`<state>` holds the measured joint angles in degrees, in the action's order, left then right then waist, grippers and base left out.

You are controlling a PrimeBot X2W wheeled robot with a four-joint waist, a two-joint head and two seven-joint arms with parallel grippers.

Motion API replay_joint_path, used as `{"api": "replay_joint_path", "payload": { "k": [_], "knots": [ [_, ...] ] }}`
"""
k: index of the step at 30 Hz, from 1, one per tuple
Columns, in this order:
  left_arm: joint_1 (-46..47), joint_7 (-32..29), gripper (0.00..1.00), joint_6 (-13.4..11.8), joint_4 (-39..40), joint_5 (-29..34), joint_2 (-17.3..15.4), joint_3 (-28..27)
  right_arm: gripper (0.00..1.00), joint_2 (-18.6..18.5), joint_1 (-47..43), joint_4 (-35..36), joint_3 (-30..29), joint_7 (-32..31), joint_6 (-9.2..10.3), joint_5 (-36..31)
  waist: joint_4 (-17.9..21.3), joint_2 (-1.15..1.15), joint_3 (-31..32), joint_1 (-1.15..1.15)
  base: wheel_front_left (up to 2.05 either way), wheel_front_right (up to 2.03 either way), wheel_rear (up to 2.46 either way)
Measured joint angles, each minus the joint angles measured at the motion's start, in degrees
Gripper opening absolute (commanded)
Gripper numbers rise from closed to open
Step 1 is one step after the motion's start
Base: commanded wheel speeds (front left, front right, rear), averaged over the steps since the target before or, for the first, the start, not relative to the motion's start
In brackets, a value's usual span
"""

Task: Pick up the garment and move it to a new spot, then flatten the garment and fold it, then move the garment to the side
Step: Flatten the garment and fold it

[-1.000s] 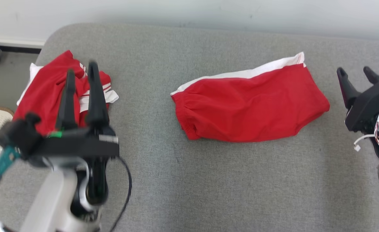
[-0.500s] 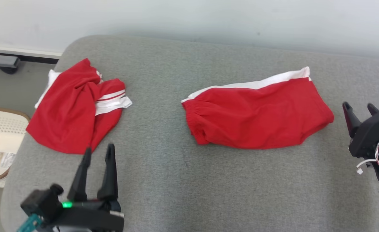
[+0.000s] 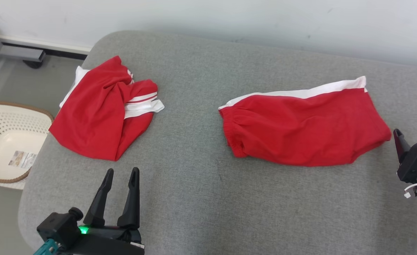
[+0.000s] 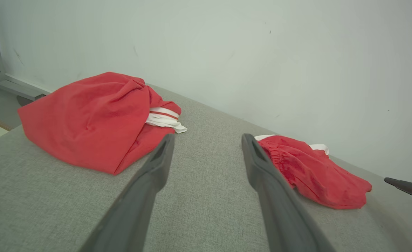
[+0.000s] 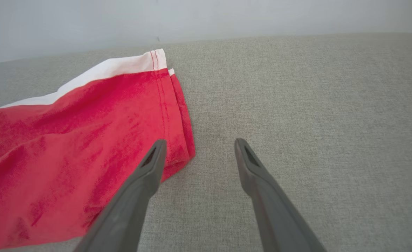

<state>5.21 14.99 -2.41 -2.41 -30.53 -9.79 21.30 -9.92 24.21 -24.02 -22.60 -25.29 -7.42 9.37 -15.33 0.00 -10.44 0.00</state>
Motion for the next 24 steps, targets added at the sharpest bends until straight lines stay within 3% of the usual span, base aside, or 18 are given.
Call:
{"api": "replay_joint_path", "payload": {
  "k": [20,21,22,23,24],
  "knots": [
    [1.6,-1.2,1.0,-0.1,1.4,2.3,-0.7,2.8,1.0,1.9,3.6,-7.5,-6.7,0.1,0.0,-3.5,-4.7,0.01,-3.7,0.0,0.0,0.0,0.0],
    [1.7,-1.3,1.0,-0.1,1.5,2.3,-0.7,2.8,0.94,2.0,3.7,-7.6,-6.9,0.1,0.0,-3.6,-4.8,0.01,-3.8,0.0,0.0,0.0,0.0],
    [1.8,-1.3,1.0,-0.1,1.5,2.3,-0.7,2.9,0.78,2.1,3.8,-7.6,-7.1,0.1,0.0,-3.8,-4.8,0.01,-3.9,0.01,0.0,0.0,0.0],
    [1.9,-1.3,1.0,-0.1,1.6,2.3,-0.7,2.9,0.47,2.2,3.9,-7.6,-7.2,0.1,0.0,-3.9,-4.9,0.01,-3.9,0.0,0.0,0.0,0.0],
    [1.9,-1.3,1.0,-0.2,1.6,2.3,-0.7,2.9,0.41,2.3,4.0,-7.6,-7.3,0.1,0.0,-3.9,-4.9,0.01,-3.9,0.0,0.0,0.0,0.0]
  ]
}}
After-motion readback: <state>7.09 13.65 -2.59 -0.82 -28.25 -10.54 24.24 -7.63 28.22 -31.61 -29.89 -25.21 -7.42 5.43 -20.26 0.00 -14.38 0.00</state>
